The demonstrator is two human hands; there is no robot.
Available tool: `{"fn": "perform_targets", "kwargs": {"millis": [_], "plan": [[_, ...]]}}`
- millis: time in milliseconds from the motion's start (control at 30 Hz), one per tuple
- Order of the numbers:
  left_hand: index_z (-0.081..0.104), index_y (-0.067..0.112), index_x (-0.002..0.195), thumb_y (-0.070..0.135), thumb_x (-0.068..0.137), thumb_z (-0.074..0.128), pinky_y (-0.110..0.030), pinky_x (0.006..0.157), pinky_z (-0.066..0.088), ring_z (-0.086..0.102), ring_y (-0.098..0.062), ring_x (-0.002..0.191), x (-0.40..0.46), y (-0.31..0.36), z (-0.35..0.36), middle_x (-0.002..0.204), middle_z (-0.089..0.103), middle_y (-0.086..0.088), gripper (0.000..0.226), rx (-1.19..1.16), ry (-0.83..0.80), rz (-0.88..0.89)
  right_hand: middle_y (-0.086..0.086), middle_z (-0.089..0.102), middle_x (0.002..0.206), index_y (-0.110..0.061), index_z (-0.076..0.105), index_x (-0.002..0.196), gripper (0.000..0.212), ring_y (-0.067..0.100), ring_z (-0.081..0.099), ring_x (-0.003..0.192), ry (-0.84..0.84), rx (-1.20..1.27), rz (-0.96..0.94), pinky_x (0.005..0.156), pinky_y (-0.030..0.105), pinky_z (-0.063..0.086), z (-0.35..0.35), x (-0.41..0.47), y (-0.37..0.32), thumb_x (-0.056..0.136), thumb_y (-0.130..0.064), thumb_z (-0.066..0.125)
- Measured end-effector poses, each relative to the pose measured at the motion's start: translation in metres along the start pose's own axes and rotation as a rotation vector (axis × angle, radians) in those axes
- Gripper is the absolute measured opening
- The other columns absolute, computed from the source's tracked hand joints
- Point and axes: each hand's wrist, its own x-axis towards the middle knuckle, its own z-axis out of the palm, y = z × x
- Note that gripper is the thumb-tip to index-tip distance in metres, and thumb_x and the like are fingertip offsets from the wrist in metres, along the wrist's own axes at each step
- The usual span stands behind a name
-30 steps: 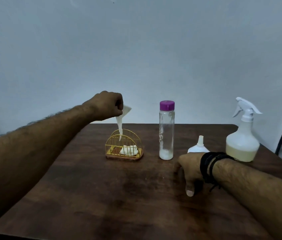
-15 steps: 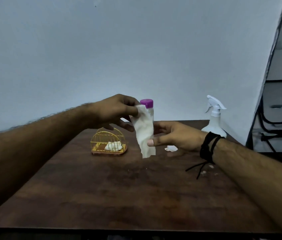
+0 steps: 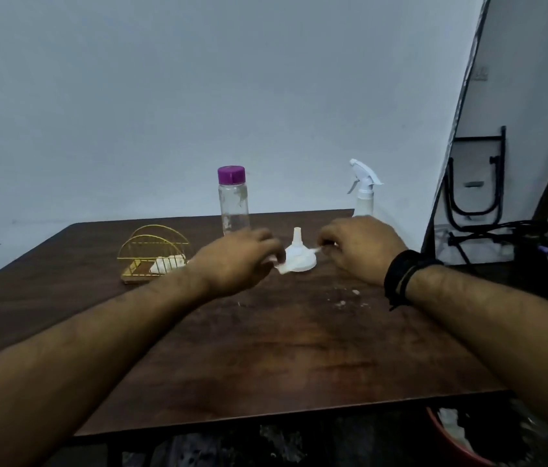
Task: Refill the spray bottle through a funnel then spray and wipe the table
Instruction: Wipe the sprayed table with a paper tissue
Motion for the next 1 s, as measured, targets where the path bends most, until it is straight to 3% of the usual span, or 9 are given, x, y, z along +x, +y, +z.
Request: {"fn": "perform_targets", "kwargs": {"millis": [100,167,267,333,400,533,700,833,1000], "plan": [[0.056,0.028,0.132,0.021,0.096,0.059,-0.029,0.098,0.045,0.052,-0.017,0.124,-0.010,-0.003,0.020,0.139,0.049,0.004,0.036,0.077,-0.242,0.002,0.003,0.069,0.129,-0.026,0.066,0.135,0.037,0.026,0.066,0.117,-0.424,-0.174,0.025,0.094,0.038,0.055,0.013,-0.009,-0.001,0.098,-0.028,0.062],[0.057,0.028,0.129,0.025,0.097,0.057,-0.025,0.093,0.044,0.054,-0.016,0.120,-0.020,-0.012,0.029,0.135,0.051,0.006,0.032,0.022,-0.271,-0.053,0.004,0.067,0.134,-0.025,0.063,0.138,0.041,0.027,0.065,0.120,-0.464,-0.131,0.043,0.097,0.041,0.056,0.013,-0.015,-0.004,0.098,-0.031,0.059],[0.063,0.028,0.122,0.031,0.098,0.056,-0.027,0.090,0.048,0.060,-0.013,0.106,-0.026,-0.033,0.040,0.125,0.057,0.007,0.026,-0.073,-0.132,-0.212,-0.001,0.067,0.138,-0.035,0.064,0.138,0.048,0.025,0.062,0.125,-0.391,-0.004,0.057,0.104,0.043,0.052,0.018,-0.022,-0.015,0.099,-0.059,0.050],[0.066,0.026,0.116,0.033,0.097,0.057,-0.031,0.086,0.051,0.060,-0.013,0.094,-0.026,-0.048,0.049,0.112,0.061,0.006,0.022,-0.124,0.016,-0.324,-0.008,0.061,0.149,-0.044,0.058,0.143,0.080,0.025,0.054,0.137,-0.441,0.044,0.104,0.114,0.046,0.043,0.028,-0.028,-0.027,0.085,-0.091,0.029],[0.068,0.025,0.106,0.033,0.096,0.060,-0.030,0.077,0.048,0.062,-0.015,0.088,-0.027,-0.059,0.057,0.099,0.063,0.008,0.015,-0.192,0.127,-0.415,-0.017,0.044,0.162,-0.054,0.047,0.148,0.111,0.029,0.038,0.151,-0.488,0.061,0.139,0.121,0.055,0.031,0.045,-0.035,-0.033,0.061,-0.107,0.005],[0.062,0.029,0.093,0.033,0.096,0.062,-0.027,0.069,0.042,0.062,-0.015,0.079,-0.030,-0.068,0.073,0.085,0.066,0.008,0.005,-0.311,0.238,-0.516,-0.027,0.020,0.169,-0.063,0.023,0.154,0.105,0.029,0.014,0.161,-0.513,0.078,0.192,0.124,0.067,0.017,0.057,-0.053,-0.029,0.061,-0.106,0.000],[0.067,0.026,0.094,0.032,0.095,0.063,-0.017,0.060,0.039,0.058,0.000,0.069,-0.029,-0.076,0.080,0.080,0.067,0.010,0.007,-0.397,0.293,-0.526,-0.022,0.021,0.171,-0.059,0.021,0.156,0.115,0.029,0.024,0.158,-0.477,0.046,0.305,0.122,0.064,0.023,0.059,-0.036,-0.026,0.056,-0.108,-0.008],[0.072,0.020,0.091,0.029,0.093,0.067,-0.017,0.058,0.038,0.057,-0.001,0.067,-0.031,-0.085,0.082,0.073,0.064,0.011,0.011,-0.496,0.338,-0.557,-0.018,0.025,0.171,-0.054,0.024,0.157,0.113,0.029,0.027,0.156,-0.457,0.073,0.223,0.119,0.068,0.025,0.069,-0.018,-0.080,0.061,-0.105,-0.007],[0.073,0.019,0.091,0.028,0.093,0.067,-0.017,0.059,0.039,0.056,-0.003,0.066,-0.035,-0.092,0.083,0.073,0.064,0.008,0.012,-0.550,0.393,-0.606,-0.029,0.015,0.170,-0.058,0.014,0.157,0.103,0.009,0.018,0.159,-0.425,0.103,0.128,0.123,0.059,0.022,0.068,-0.063,-0.107,0.066,-0.103,-0.003]]}}
